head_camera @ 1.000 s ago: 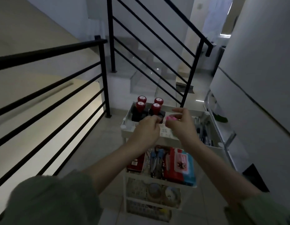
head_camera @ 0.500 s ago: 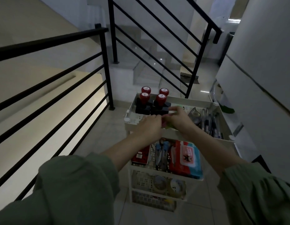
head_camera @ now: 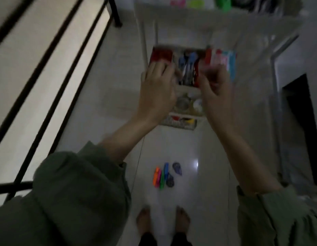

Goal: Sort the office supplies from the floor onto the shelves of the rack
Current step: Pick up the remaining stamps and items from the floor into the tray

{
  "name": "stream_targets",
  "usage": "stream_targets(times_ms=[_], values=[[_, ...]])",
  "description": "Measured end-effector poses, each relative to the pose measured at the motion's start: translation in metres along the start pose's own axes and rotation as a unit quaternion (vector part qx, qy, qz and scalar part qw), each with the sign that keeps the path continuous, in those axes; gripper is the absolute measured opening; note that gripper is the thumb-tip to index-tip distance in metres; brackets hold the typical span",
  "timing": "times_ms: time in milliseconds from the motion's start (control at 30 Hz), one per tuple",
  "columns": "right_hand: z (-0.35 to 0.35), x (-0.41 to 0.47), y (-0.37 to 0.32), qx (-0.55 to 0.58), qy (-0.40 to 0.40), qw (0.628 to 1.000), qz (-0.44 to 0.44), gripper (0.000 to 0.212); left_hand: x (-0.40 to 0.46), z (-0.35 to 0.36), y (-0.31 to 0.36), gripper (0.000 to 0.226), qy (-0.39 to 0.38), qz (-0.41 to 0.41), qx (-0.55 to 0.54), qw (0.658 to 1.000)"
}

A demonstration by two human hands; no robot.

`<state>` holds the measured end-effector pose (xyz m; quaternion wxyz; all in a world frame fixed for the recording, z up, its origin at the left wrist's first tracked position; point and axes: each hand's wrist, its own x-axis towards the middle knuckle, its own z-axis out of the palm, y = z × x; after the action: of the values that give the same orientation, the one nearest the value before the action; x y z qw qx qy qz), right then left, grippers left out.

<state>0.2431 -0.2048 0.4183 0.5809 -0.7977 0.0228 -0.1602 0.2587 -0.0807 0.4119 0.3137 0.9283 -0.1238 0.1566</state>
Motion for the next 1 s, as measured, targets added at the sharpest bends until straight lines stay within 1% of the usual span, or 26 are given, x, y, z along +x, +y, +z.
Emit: stream_targets(times_ms=[100,167,233,267,333,400,500,567,600,733,800,867,933,1000], values=[[0.012,-0.067,0.074,-0.027,-0.051,0.987,0.147,0.007,-0.079,0.042,-0.043,0.046,-0.101,-0.064,0.002,0.993],[0.017,-0.105,0.123,-0.062,-0.09,0.964,0.241,0.007,-0.13,0.068,-0.07,0.04,-0.175,-0.128,0.008,0.976],[0.022,-0.139,0.171,-0.081,-0.127,0.933,0.328,0.01,-0.178,0.096,-0.095,0.035,-0.229,-0.192,0.017,0.954],[0.026,-0.155,0.195,-0.088,-0.14,0.92,0.356,0.012,-0.201,0.112,-0.106,0.036,-0.245,-0.22,0.021,0.944],[0.034,-0.188,0.245,-0.129,-0.169,0.9,0.381,0.014,-0.247,0.147,-0.129,0.041,-0.27,-0.261,0.036,0.926],[0.043,-0.222,0.295,-0.171,-0.21,0.878,0.395,0.017,-0.292,0.188,-0.149,0.038,-0.306,-0.301,0.058,0.901],[0.059,-0.267,0.364,-0.198,-0.275,0.849,0.405,0.014,-0.352,0.25,-0.179,0.033,-0.347,-0.356,0.071,0.864],[0.073,-0.286,0.405,-0.224,-0.303,0.838,0.394,0.019,-0.38,0.291,-0.199,0.042,-0.391,-0.373,0.107,0.835],[0.082,-0.292,0.424,-0.233,-0.311,0.837,0.384,0.021,-0.389,0.31,-0.209,0.046,-0.4,-0.379,0.114,0.827],[0.116,-0.297,0.482,-0.257,-0.317,0.847,0.342,0.029,-0.405,0.373,-0.239,0.055,-0.384,-0.416,0.096,0.819],[0.129,-0.298,0.502,-0.276,-0.349,0.838,0.317,0.035,-0.408,0.394,-0.251,0.06,-0.379,-0.437,0.078,0.812],[0.138,-0.304,0.518,-0.306,-0.401,0.815,0.285,0.04,-0.41,0.409,-0.259,0.065,-0.398,-0.423,0.103,0.807],[0.14,-0.314,0.527,-0.341,-0.453,0.785,0.251,0.045,-0.414,0.42,-0.265,0.066,-0.431,-0.381,0.162,0.802],[0.138,-0.322,0.531,-0.373,-0.489,0.754,0.231,0.052,-0.417,0.43,-0.266,0.065,-0.447,-0.355,0.201,0.796]])
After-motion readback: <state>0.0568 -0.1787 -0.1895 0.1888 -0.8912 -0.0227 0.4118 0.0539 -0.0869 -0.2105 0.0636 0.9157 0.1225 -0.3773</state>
